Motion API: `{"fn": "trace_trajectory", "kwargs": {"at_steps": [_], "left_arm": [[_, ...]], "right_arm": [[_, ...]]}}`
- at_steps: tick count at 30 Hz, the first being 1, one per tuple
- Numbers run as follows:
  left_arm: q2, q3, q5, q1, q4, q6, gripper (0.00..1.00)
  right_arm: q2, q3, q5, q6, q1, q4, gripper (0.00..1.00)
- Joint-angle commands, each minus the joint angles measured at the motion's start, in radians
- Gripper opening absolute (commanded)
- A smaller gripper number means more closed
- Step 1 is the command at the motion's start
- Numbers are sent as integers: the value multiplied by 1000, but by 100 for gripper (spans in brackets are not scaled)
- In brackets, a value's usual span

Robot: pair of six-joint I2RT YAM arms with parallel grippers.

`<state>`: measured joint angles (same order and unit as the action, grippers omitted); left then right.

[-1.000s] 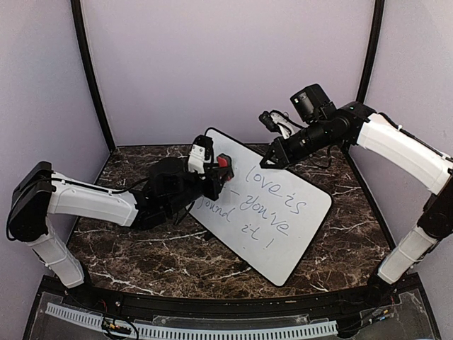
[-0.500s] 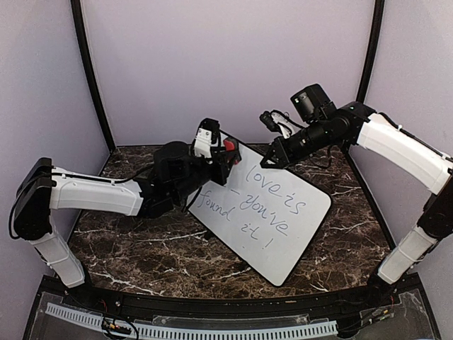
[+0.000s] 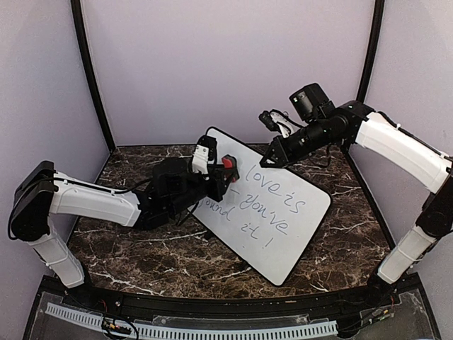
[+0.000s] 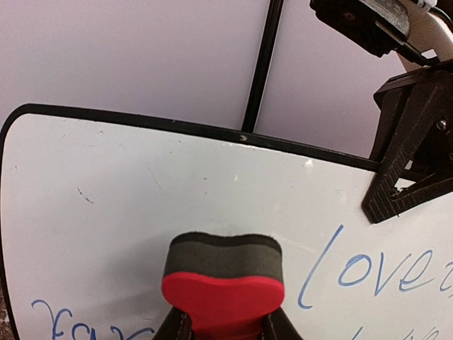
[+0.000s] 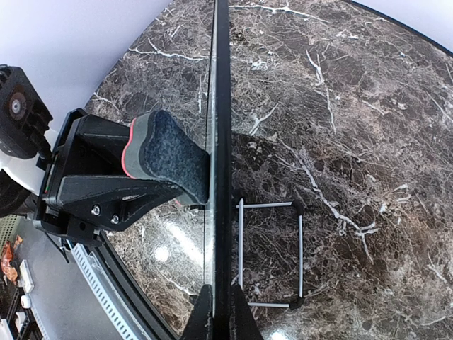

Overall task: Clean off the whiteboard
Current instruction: Erase the whiteboard from the whiteboard stand.

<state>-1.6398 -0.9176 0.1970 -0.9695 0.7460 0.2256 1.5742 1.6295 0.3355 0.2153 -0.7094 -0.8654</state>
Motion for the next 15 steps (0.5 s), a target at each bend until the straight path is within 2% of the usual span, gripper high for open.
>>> {"fn": "trace_trajectory", "kwargs": {"at_steps": [1,15], "left_arm": [[-9,-42,-55,-38,-44,10,5],[-73,-192,94,-75,-56,-80,6]], "right_arm": [[25,32,51,-50,-33,14,0],[23,22,56,-42,-33,22,0]]}}
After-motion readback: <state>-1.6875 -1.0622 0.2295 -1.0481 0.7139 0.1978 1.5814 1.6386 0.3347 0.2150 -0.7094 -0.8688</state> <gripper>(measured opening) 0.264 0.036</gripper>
